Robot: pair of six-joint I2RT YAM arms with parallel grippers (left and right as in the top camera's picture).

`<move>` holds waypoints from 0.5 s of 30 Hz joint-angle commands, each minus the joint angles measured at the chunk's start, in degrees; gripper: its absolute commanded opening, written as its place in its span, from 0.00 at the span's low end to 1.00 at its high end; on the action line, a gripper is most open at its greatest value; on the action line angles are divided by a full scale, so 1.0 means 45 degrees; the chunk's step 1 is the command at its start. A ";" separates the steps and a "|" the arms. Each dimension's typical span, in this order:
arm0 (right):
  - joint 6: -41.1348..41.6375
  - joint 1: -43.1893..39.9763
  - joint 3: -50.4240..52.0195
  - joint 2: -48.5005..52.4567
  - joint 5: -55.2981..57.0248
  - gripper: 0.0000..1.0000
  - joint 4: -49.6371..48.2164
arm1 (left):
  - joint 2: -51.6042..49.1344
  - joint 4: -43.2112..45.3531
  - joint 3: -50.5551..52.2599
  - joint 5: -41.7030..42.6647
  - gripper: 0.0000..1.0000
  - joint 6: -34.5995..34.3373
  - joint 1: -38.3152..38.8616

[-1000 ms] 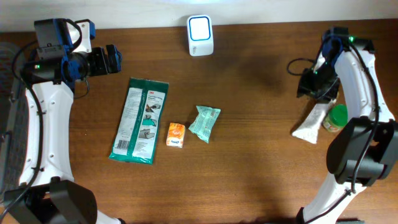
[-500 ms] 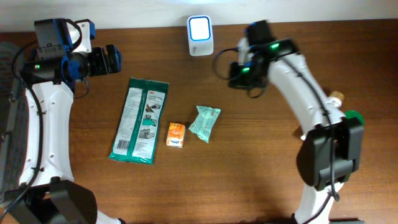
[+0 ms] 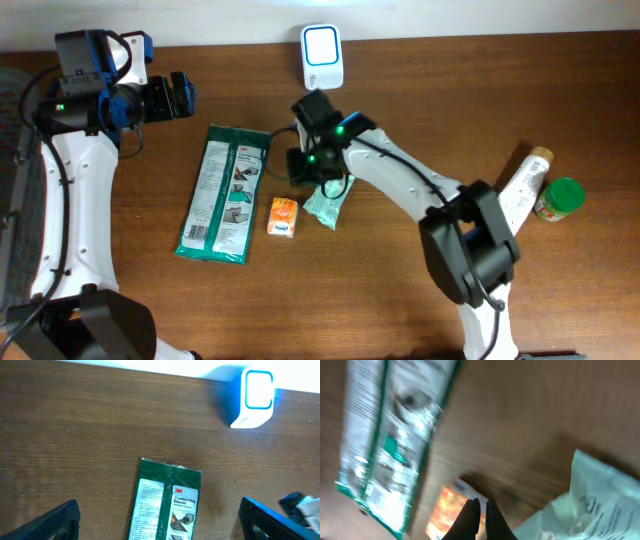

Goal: Scan the item barcode
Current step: 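Move right gripper left over the mint-green packet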

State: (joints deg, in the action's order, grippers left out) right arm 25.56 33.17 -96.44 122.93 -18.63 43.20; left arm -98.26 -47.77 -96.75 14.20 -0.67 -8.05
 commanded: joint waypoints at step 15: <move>-0.1229 -0.0607 0.0146 0.0146 0.0957 0.04 0.3721 | 0.0126 0.0019 -0.0233 0.0136 0.99 0.0053 0.0000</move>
State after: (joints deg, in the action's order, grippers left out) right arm 23.27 32.62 -96.09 123.59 -16.10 58.08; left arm -98.26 -47.77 -96.75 14.22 -0.67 -8.05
